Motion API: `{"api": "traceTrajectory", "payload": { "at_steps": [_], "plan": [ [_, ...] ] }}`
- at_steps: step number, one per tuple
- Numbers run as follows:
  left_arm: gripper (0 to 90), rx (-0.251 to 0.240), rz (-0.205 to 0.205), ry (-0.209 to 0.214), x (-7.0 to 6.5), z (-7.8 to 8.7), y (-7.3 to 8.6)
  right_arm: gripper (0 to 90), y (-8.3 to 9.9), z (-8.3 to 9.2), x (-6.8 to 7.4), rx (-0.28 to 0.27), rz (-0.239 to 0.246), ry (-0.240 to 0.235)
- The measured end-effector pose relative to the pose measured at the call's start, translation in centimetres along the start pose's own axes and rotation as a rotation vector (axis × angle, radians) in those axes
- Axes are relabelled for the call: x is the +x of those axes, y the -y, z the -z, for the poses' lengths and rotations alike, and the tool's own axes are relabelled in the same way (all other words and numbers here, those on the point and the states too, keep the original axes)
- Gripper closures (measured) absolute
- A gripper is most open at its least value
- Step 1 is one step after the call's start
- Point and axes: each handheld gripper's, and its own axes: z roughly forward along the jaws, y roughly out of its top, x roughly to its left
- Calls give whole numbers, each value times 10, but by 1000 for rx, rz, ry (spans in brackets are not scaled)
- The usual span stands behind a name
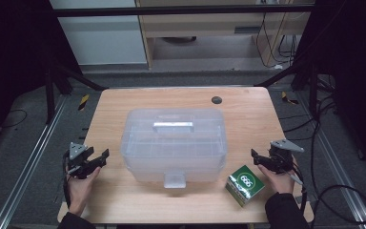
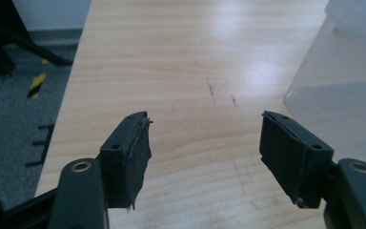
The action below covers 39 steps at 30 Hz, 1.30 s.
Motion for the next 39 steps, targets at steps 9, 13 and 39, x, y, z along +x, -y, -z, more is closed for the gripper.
{"api": "traceTrajectory", "payload": {
  "at_steps": [9,13,39],
  "plan": [
    [422,-13,-53,36,-3,10,-12,240,-6,12,6,-30,43,-55],
    [410,-47,-52,66,-2,16,-19,250,-11,17,7,-51,46,-66],
    [268,-74,-174,179,-2,37,-74,247,-23,27,15,-61,92,-105]
  ]
}}
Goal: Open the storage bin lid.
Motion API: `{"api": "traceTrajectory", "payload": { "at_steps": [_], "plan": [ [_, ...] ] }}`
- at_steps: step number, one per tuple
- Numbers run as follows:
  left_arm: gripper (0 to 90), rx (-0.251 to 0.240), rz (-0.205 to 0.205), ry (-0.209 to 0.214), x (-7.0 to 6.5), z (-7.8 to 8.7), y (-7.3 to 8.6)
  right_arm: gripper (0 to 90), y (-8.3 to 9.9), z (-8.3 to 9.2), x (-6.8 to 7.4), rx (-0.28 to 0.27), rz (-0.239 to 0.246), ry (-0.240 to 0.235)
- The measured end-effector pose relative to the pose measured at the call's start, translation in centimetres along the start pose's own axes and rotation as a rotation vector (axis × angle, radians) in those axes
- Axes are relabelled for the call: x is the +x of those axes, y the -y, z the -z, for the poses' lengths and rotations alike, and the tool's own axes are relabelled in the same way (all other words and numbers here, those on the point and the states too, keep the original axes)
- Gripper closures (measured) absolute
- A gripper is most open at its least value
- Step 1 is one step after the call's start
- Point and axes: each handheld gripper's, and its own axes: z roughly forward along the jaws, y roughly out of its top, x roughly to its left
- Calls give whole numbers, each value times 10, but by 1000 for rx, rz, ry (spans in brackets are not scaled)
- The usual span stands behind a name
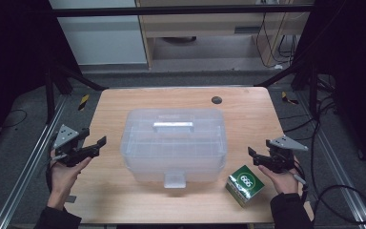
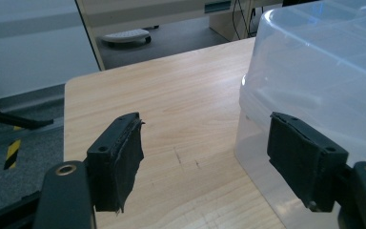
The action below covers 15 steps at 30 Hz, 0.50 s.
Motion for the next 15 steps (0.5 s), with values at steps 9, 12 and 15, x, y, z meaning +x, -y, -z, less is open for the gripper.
{"api": "traceTrajectory", "payload": {
  "at_steps": [9,12,15],
  "plan": [
    [264,15,-69,22,0,0,-21,238,1,-1,1,21,13,-9],
    [271,22,-78,40,-1,0,-29,233,1,-2,1,29,19,-8],
    [271,39,-103,49,-4,1,-37,231,3,-3,0,38,22,-9]
  ]
}}
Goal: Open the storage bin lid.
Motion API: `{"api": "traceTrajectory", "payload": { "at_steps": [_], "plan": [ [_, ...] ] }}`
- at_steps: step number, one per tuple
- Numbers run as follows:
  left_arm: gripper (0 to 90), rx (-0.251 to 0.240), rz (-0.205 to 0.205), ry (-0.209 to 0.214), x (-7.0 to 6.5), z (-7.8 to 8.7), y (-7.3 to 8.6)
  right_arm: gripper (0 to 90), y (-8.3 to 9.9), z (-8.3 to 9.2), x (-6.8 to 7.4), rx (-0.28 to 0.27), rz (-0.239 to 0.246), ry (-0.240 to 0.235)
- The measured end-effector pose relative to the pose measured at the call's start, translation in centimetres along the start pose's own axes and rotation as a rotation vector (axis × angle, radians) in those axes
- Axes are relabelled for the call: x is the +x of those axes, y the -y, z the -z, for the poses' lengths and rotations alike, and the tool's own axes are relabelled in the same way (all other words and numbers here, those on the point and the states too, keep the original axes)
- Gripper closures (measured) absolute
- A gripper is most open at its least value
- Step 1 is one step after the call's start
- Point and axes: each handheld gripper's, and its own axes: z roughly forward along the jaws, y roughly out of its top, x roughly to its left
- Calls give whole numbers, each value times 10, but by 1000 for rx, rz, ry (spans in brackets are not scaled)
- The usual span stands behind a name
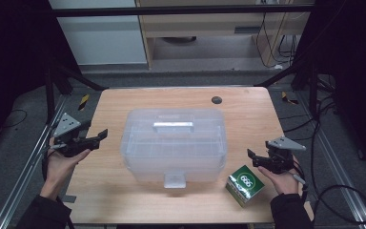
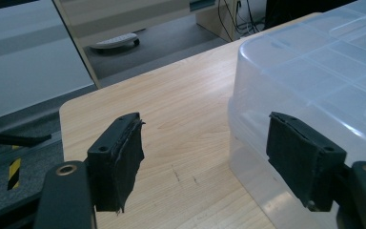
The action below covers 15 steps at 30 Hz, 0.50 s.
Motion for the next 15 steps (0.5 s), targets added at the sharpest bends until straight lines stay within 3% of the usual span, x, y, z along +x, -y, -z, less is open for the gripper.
{"api": "traceTrajectory", "payload": {
  "at_steps": [5,7,11,15],
  "plan": [
    [268,24,-48,16,-6,0,-16,227,1,-3,1,16,2,-5],
    [268,10,-81,32,-7,-3,-22,226,1,-3,1,17,7,-6],
    [270,32,-92,32,-13,-3,-30,226,0,-2,1,11,3,-9],
    [282,19,-139,69,-21,-2,-45,226,0,-1,0,13,6,-9]
  ]
}}
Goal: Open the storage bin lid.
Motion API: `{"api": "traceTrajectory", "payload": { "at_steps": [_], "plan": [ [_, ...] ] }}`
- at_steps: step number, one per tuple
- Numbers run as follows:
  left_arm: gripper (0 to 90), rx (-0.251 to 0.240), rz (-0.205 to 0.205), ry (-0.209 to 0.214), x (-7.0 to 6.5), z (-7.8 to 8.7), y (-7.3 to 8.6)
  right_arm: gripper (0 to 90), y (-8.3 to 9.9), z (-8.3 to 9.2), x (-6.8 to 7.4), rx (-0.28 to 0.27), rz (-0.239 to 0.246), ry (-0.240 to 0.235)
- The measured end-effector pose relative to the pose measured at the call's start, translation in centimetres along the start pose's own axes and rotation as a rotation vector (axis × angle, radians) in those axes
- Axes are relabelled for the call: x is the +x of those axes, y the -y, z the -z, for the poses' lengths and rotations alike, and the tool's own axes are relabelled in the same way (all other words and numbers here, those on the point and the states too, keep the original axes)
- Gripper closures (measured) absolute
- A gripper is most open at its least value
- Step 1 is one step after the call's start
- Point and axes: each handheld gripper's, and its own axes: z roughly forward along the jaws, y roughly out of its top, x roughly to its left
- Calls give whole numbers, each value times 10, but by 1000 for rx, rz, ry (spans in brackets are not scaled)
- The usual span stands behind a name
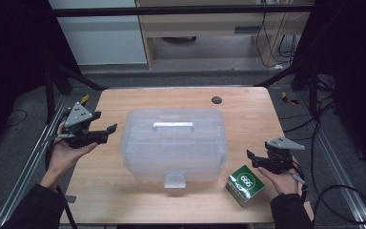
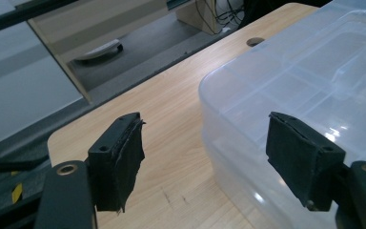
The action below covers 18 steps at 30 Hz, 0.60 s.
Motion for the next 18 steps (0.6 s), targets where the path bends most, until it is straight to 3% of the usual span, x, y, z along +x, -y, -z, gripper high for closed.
{"api": "traceTrajectory", "payload": {
  "at_steps": [6,18],
  "plan": [
    [289,30,-75,37,-4,3,-16,227,1,-1,0,9,0,0],
    [297,25,-155,98,-16,-1,-34,228,1,-1,0,20,3,-4]
  ]
}}
